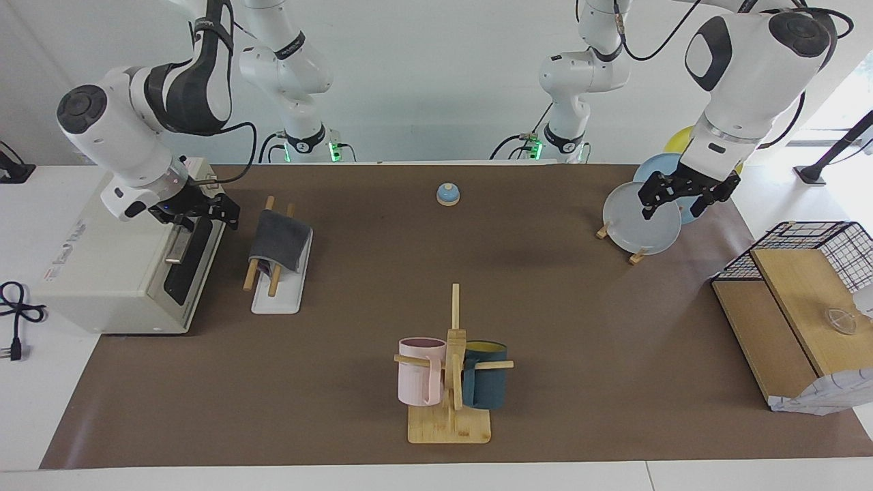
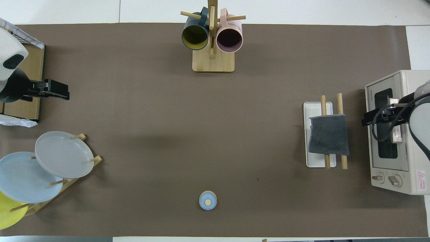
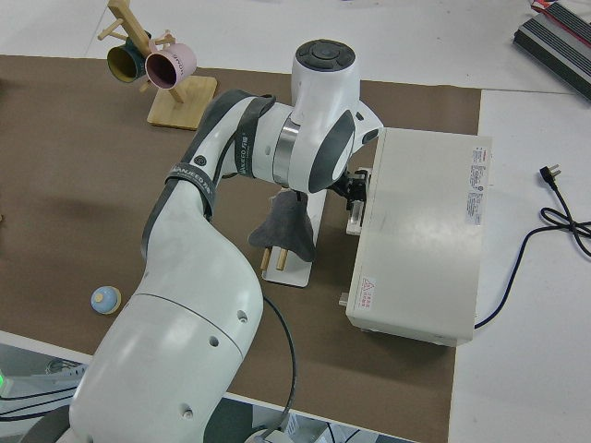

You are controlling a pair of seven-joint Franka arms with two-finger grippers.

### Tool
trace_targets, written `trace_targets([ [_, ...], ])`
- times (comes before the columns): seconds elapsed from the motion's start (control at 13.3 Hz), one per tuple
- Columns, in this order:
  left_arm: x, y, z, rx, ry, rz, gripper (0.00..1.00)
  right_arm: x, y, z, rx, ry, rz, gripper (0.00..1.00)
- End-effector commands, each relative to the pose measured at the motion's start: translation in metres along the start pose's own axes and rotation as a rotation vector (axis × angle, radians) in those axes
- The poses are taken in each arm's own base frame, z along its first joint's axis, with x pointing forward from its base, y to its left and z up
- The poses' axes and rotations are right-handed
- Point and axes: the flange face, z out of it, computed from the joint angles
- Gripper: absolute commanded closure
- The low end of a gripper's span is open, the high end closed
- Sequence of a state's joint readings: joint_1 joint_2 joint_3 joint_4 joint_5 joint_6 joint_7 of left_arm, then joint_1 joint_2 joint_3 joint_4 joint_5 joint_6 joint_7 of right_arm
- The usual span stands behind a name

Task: Fold towel and hang on rack
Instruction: 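Open the right gripper and withdraw it from the towel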

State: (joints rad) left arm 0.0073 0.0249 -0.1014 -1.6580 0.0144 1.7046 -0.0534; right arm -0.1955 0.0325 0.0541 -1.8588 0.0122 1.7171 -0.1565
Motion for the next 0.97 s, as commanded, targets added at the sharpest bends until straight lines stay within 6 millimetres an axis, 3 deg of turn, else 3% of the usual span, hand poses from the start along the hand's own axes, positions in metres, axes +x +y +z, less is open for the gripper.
trace_targets([
  [0.0, -0.004, -0.004, -0.005, 0.019, -0.010, 0.013, 0.00, 0.015, -0.020, -0.047, -0.034, -0.021, -0.032, 0.00],
  [0.22, -0.005, -0.007, -0.006, 0.020, -0.004, 0.010, 0.00, -0.007, -0.038, -0.081, -0.053, -0.007, -0.054, 0.00],
  [0.6, -0.005, -0.008, -0.005, 0.020, 0.002, 0.003, 0.00, -0.018, -0.047, -0.087, -0.049, -0.035, -0.062, 0.00],
  [0.67, -0.008, -0.008, -0.005, 0.021, -0.007, 0.001, 0.00, -0.022, -0.060, -0.094, -0.053, -0.024, -0.082, 0.00],
  [0.9, -0.007, -0.007, -0.007, 0.020, 0.002, 0.003, 0.00, -0.027, -0.071, -0.098, -0.060, -0.006, -0.053, 0.00],
])
